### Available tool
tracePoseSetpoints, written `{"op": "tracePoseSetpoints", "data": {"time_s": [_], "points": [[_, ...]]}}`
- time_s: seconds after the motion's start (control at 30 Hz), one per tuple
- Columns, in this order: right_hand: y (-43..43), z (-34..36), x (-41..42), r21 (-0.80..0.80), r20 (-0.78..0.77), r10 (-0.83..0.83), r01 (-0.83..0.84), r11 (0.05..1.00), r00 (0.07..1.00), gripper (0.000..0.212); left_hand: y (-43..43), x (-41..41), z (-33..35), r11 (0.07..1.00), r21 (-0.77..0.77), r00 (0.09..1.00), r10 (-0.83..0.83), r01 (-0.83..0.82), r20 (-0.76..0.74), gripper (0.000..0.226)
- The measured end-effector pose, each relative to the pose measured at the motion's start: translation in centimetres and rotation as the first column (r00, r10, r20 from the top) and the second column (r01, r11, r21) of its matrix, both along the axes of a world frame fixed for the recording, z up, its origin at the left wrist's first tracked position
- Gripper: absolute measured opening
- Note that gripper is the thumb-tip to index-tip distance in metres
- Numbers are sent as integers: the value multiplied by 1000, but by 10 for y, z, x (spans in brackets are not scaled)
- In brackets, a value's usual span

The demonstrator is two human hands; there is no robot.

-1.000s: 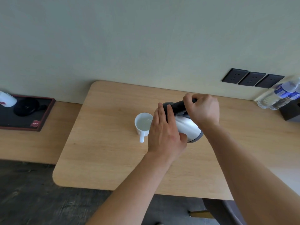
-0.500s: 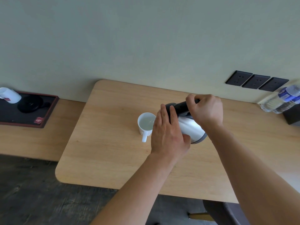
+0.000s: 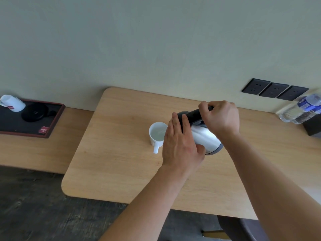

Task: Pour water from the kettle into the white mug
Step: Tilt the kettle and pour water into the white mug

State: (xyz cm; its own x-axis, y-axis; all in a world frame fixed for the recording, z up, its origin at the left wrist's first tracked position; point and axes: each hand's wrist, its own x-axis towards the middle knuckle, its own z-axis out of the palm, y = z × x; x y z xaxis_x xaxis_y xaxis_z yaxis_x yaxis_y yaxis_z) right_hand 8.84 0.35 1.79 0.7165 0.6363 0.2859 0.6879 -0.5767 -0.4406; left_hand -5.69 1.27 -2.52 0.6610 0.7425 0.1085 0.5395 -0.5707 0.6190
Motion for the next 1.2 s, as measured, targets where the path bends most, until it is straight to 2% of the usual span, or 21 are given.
{"op": "tracePoseSetpoints", "data": {"time_s": [1.2], "points": [[-1, 10, 0, -19, 6, -3, 4, 1000, 1000, 50, -2, 0, 8, 1000, 11, 1000, -14, 15, -27, 93]]}}
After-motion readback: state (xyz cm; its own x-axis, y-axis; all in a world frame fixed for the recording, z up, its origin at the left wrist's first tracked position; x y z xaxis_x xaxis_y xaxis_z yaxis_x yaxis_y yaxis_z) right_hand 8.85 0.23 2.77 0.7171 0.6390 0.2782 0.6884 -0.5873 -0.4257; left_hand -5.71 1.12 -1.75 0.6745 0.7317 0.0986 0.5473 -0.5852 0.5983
